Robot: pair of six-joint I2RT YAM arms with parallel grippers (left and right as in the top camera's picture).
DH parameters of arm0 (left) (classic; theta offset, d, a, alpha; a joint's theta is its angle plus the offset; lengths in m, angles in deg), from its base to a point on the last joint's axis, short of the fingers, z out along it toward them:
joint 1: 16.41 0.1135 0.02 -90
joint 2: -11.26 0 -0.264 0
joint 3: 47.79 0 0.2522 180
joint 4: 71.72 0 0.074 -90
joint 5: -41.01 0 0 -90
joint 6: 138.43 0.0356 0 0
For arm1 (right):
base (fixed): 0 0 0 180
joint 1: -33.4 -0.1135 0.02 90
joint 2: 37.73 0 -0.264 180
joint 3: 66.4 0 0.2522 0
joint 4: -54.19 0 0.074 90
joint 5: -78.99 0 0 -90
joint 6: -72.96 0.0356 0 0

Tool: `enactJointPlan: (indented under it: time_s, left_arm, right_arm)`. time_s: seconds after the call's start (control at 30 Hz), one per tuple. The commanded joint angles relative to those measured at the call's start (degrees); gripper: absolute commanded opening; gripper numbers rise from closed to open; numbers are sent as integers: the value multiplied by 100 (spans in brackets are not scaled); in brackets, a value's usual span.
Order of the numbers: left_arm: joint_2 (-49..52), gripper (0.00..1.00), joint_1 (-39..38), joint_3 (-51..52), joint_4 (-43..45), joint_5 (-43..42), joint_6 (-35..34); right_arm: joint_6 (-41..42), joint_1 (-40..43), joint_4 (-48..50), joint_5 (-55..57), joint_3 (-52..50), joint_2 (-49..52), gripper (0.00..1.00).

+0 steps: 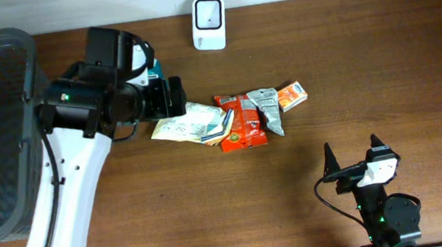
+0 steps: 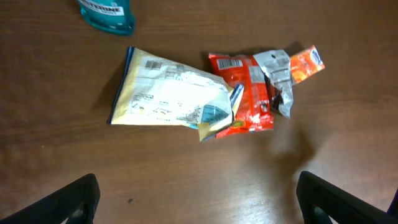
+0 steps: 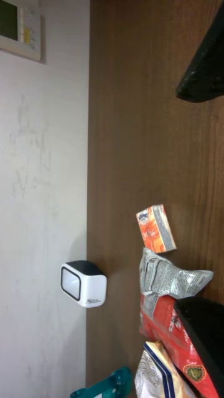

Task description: Scan the item barcode

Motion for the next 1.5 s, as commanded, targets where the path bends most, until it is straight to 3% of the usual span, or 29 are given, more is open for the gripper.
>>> enactJointPlan:
  time_s: [0.0,0.27,0.97,1.03,1.1,1.17,1.33,1.4,1.47]
  left_arm:
    - [-55,99,-199,-22,-26,76,9]
    - [-55,99,-636,-17,-72,79,9]
    - [-13,99,-636,507,79,81,7]
    - [22,99,-636,509,168,588,4]
    - [79,99,-520,509,219,1965,-787]
    - [133,99,-306,509,249,2109,-1224]
    - [264,99,-306,509,247,1755,-1224]
    - [310,99,-289,509,310,1991,-1224]
    - [369,99,-289,509,363,2177,-1224]
  right_arm:
    - [4,-33,-39,50,-31,-33,98]
    - [4,-33,-39,50,-31,-33,99]
    - [4,-33,-39,50,-31,-33,99]
    - [4,-33,-39,50,-31,-33,99]
    - [4,-33,-39,50,-31,-33,99]
    - [4,-33,-39,50,-31,-33,99]
    - [-61,-33,74,96,-31,-33,98]
    - [428,-33,442,-511,-31,-33,99]
    - [1755,-33,627,-2479,-31,-33,98]
